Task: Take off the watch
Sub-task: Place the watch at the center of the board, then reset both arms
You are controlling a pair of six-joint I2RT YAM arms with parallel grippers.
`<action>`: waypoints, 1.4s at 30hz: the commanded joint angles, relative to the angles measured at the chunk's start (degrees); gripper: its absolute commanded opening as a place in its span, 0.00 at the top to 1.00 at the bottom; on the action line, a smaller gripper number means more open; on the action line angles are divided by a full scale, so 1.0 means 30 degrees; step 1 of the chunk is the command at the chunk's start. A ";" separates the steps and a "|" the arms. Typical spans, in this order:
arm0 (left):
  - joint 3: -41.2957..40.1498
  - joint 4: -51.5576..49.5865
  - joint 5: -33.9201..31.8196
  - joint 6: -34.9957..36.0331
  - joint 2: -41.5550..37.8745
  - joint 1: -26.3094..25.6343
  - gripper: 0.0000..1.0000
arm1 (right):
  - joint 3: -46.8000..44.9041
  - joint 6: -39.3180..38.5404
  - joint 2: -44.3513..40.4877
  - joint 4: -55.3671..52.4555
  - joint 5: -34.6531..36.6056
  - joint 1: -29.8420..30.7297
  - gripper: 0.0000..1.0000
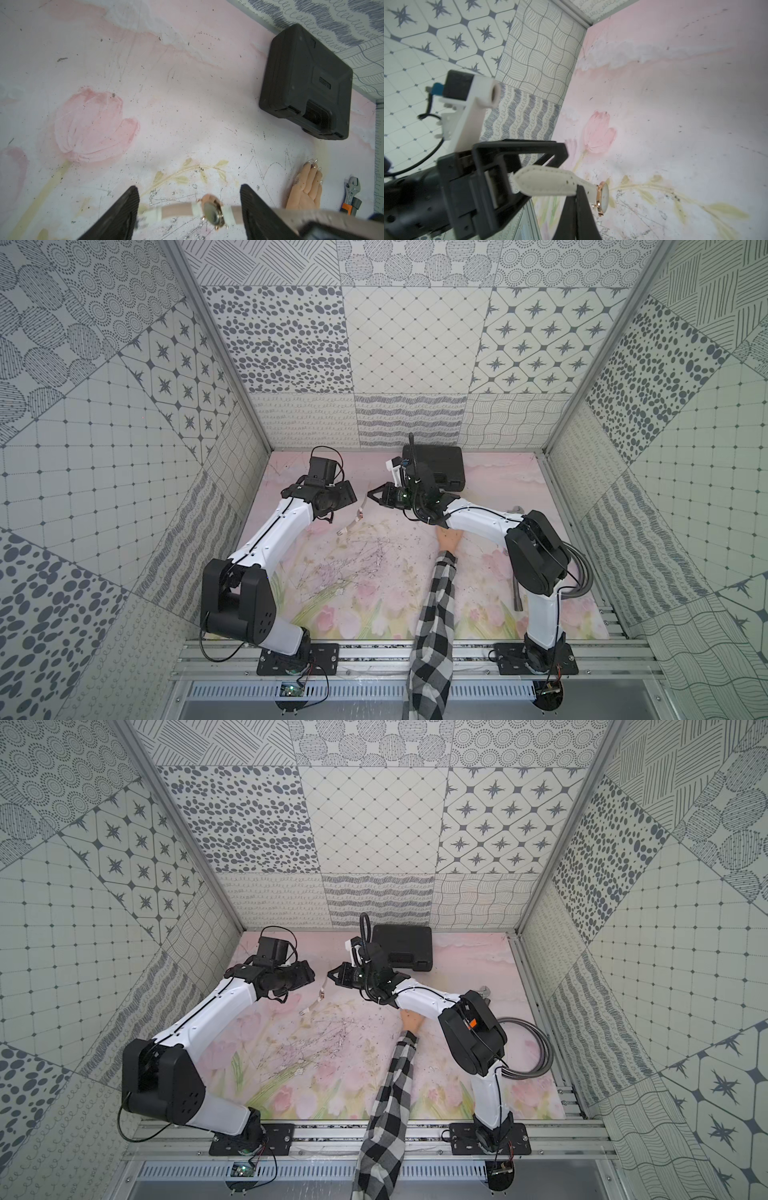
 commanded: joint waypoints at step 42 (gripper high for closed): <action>-1.5424 2.5427 -0.6610 1.2154 0.0169 0.1849 0.02 | -1.9703 -1.5743 -0.8435 1.2623 1.1448 -1.1873 0.02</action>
